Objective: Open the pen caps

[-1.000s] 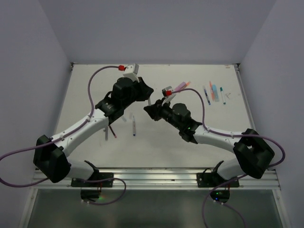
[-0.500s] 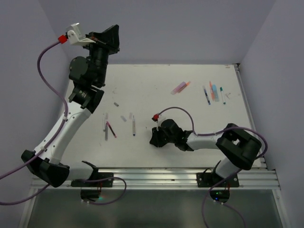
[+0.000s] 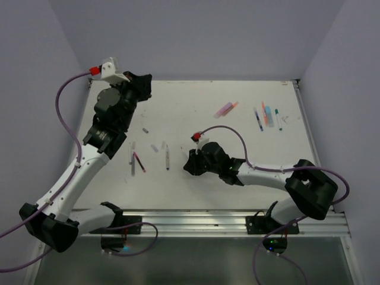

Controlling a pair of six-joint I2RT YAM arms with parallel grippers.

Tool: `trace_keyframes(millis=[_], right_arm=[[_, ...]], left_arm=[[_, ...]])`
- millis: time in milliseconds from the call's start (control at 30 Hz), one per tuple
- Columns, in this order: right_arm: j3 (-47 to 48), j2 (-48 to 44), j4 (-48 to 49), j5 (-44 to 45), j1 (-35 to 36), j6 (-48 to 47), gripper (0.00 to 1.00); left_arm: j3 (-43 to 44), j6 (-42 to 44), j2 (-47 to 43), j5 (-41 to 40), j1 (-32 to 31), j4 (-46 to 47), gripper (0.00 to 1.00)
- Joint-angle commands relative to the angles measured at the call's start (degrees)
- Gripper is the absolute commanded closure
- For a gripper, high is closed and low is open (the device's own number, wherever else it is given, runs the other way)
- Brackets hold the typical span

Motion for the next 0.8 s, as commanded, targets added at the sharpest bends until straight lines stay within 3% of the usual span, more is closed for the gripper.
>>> trace_keyframes(millis=[0,167,300,767], right_arm=[[3.11,-0.51,-1.76,5.39,-0.1,3.92,1.0],[6.19,3.17,-3.69,7.87,-0.1,6.82,1.0],[10.05,8.88,-3.87,7.6,0.16,10.07,1.0],[15.07,16.8,-5.1,8.57,1.65,12.27,1.0]], left_arm=[[-6.67,-0.24,-2.33,2.23,0.33,-11.54,1.0],[-18.79,-1.03,-3.48,2.4,0.42,-14.17,1.0],[-23.11,-1.38,-2.0,2.67,0.42,-16.46,1.0],[-27.52,-2.96,10.3,1.7,4.37,-19.37,0.91]])
